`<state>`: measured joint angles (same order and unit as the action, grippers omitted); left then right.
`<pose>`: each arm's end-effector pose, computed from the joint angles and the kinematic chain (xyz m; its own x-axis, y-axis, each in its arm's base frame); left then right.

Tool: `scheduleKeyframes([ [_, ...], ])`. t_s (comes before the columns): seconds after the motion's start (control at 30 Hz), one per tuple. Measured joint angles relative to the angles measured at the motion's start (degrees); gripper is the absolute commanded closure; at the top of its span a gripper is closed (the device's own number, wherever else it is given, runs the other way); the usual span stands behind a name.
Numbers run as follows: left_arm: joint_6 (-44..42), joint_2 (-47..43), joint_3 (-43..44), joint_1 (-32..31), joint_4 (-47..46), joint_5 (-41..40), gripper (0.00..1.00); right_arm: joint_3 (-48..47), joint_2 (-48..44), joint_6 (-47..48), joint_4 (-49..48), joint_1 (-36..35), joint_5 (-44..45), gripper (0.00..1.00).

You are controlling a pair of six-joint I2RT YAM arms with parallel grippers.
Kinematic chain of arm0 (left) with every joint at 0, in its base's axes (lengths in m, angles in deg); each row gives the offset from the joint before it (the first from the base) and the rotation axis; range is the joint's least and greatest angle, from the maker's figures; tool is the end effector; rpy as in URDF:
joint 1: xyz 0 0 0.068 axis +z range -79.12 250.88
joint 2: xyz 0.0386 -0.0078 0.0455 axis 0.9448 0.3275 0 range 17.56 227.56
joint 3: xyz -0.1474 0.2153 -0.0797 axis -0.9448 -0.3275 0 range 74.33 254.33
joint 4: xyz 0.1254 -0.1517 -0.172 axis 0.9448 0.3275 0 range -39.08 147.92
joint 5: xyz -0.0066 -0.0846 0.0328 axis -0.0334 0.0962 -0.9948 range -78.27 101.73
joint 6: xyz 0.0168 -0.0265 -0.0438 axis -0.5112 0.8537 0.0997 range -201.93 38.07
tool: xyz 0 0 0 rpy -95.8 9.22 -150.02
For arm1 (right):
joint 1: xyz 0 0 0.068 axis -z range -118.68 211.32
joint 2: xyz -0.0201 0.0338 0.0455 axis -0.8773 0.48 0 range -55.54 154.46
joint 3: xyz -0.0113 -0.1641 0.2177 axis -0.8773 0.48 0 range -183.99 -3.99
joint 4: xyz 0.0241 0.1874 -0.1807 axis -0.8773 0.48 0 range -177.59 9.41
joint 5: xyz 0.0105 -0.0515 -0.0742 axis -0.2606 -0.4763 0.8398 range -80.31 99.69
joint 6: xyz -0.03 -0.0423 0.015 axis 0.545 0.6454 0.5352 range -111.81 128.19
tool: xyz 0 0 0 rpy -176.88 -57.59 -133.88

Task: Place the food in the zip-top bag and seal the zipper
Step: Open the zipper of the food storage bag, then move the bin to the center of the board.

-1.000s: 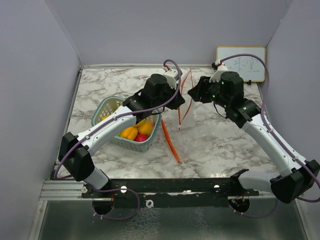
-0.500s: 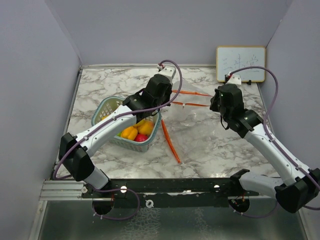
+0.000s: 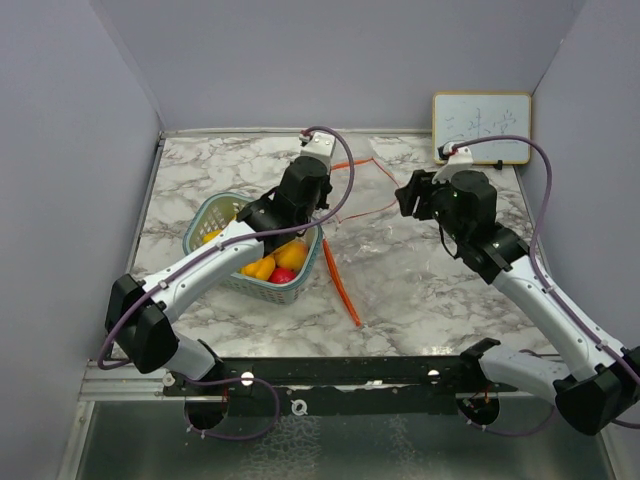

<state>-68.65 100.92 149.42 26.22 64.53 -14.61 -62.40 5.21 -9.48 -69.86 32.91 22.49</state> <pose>0.2520 -0.2269 0.3605 -0.3353 0.0421 -0.9412 0.2671 0.9623 -0.0522 0.2152 0.1073 0.3565 -0.3728 0.1349 -0.9180 -0.1761 0.9611 0.2128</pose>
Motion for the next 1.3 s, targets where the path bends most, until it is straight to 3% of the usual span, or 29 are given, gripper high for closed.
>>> scheduleKeyframes([
  [0.13,-0.66,0.0,-1.53,1.05,-3.37,1.42,1.0,-0.09,0.04,2.51,-3.08,0.26,-9.31,0.36],
  [0.27,-0.98,0.37,-1.29,1.07,-5.11,3.21,1.0,-0.33,0.09,3.06,-4.76,0.28,-16.31,0.26],
  [0.53,-1.03,4.02,5.92,4.17,-4.52,4.26,1.0,-8.5,4.15,4.09,-4.96,0.28,-28.2,0.26],
  [0.67,-1.03,7.43,13.49,8.09,-1.68,4.31,1.0,-10.64,7.15,4.0,-4.46,0.28,-31.95,0.28],
  [0.87,-0.57,18.69,34.99,15.63,11.32,4.0,1.0,-11.69,10.32,0.35,0.48,0.28,-33.59,0.3],
  [0.97,-0.33,21.33,41.9,18.82,18.18,3.06,1.0,-20.28,15.82,-1.09,8.0,0.28,-35.28,0.32],
  [1.07,0.59,19.56,40.83,20.96,21.42,2.62,1.0,-29.88,23.41,-3.08,11.72,-0.02,-37.75,0.32],
  [1.3,1.73,9.68,28.13,22.47,24.79,2.23,1.0,-32.96,34.99,-4.11,16.24,-6.43,-38.03,0.31],
])
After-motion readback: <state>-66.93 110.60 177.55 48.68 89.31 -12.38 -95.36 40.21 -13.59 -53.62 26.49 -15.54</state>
